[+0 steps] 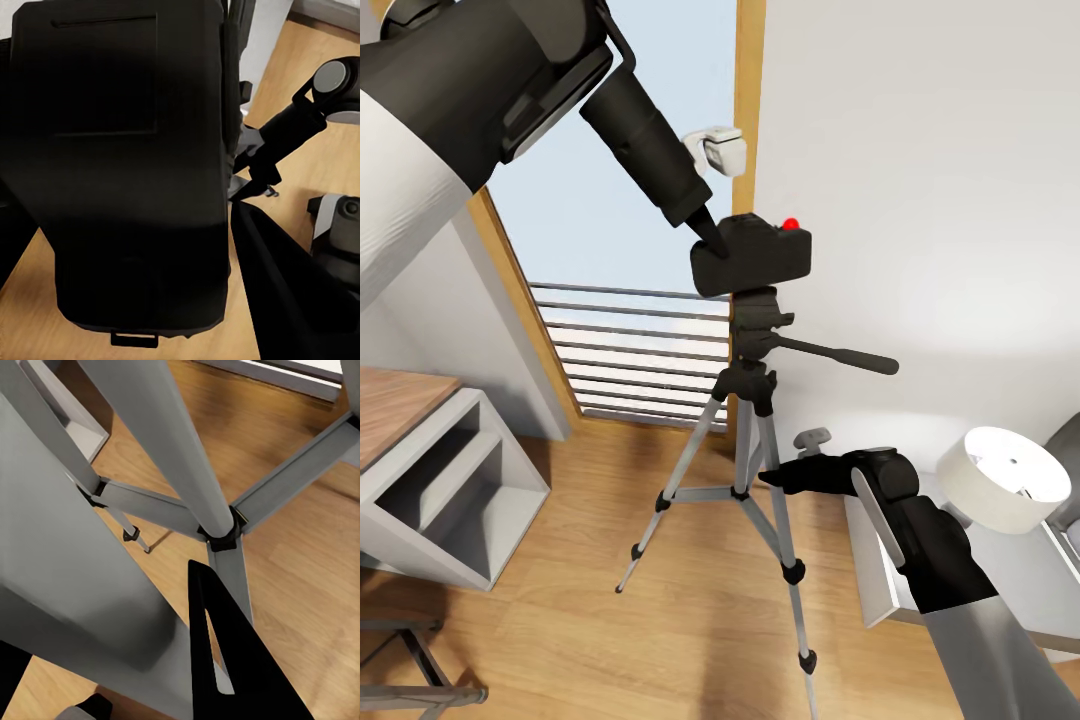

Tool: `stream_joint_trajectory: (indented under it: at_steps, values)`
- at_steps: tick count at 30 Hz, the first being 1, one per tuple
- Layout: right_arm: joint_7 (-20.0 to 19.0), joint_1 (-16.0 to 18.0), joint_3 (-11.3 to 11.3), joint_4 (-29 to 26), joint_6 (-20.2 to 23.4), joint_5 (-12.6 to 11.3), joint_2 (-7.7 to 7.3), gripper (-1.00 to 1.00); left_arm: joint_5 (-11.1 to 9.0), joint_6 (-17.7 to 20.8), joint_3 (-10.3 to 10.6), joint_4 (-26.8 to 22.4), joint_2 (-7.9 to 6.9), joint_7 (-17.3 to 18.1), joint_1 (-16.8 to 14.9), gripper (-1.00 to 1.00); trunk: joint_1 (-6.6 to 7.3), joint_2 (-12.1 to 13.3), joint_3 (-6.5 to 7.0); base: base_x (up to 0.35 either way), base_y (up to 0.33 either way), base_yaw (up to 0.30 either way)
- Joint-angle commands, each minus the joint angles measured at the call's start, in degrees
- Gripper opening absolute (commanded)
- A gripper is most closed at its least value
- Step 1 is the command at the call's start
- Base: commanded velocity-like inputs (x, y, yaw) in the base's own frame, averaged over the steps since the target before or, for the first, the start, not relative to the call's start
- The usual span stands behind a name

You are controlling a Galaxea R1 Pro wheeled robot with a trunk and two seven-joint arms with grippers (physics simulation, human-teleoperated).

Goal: Attach the digital camera to the camera tripod in the bedroom.

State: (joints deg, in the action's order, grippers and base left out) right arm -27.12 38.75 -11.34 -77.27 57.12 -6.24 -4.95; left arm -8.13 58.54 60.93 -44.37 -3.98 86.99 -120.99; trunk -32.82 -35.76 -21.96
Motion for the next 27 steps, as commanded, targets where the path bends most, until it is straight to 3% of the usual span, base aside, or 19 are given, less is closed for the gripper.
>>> stream_joint_trajectory:
  at_steps: [1,7,17,27]
  values:
    - [0.31,0.04,-0.08,1.95,0.25,0.33,-0.06,-1.0,-0.39,0.43,0.29,-0.02,-0.06,-0.08,-0.13,-1.0,-0.03,-0.06,-0.09,0.0,0.0,0.0]
    - [0.32,0.03,-0.01,1.95,0.22,0.35,-0.06,-1.0,-0.48,0.43,0.26,0.06,0.01,-3.23,-0.13,-1.0,-0.03,-0.06,-0.09,0.0,0.0,0.0]
    - [0.32,0.02,0.01,1.95,0.27,0.35,-0.06,-1.0,-0.56,0.42,0.32,0.08,0.27,-4.19,-0.13,-1.0,-0.03,-0.06,-0.09,0.0,0.0,0.0]
    - [0.32,0.04,0.01,1.95,0.27,0.32,-0.06,-1.0,-1.32,-6.13,0.19,1.5,1.13,-4.83,0.01,-1.0,-0.03,-0.06,-0.09,0.0,0.0,0.0]
